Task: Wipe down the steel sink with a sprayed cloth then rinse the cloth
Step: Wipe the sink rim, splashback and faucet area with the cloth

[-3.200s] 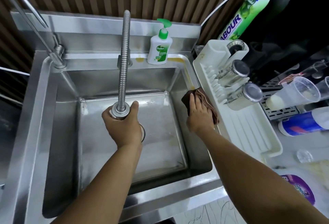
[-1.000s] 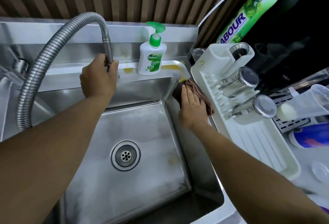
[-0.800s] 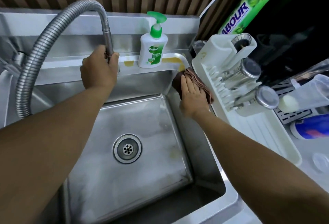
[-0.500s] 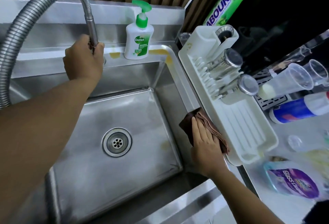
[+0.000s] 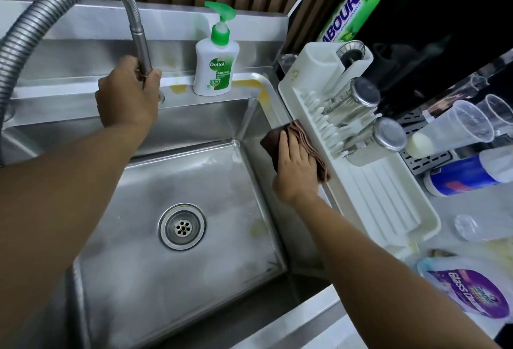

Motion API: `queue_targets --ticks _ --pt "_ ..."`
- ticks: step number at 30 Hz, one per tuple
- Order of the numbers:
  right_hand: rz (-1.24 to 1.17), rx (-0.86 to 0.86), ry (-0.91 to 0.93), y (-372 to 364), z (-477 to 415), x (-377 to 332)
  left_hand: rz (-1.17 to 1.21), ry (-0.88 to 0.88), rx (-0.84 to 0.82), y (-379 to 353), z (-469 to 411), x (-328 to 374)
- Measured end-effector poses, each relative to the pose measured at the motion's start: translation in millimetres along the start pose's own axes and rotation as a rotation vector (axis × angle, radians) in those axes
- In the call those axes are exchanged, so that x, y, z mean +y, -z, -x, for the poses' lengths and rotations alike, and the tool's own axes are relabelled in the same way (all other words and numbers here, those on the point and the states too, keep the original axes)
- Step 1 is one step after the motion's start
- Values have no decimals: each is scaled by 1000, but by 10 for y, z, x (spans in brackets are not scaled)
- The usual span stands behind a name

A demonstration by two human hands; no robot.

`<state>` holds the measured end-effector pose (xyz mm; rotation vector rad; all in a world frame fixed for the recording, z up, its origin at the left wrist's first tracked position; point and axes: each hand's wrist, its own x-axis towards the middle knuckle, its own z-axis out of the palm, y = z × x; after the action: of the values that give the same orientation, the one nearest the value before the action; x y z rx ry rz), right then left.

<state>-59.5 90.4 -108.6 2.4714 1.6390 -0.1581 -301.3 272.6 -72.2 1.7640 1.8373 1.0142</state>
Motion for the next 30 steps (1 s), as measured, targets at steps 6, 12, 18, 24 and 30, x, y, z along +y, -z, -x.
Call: queue_targets --ticks 6,12,18,24,30 --pt "-22 -33 62 145 -319 -88 11 -22 -6 1 -22 -33" --pt "-73 7 38 -120 776 301 32 -19 -21 22 -16 -26" --pt "-88 10 -196 -271 1837 423 34 -27 -17 37 0 -5" --pt "-74 43 -242 -272 1476 312 27 -26 -11 29 -7 -10" --pt "-73 44 -139 -85 584 51 36 -16 -5 11 -3 -9"
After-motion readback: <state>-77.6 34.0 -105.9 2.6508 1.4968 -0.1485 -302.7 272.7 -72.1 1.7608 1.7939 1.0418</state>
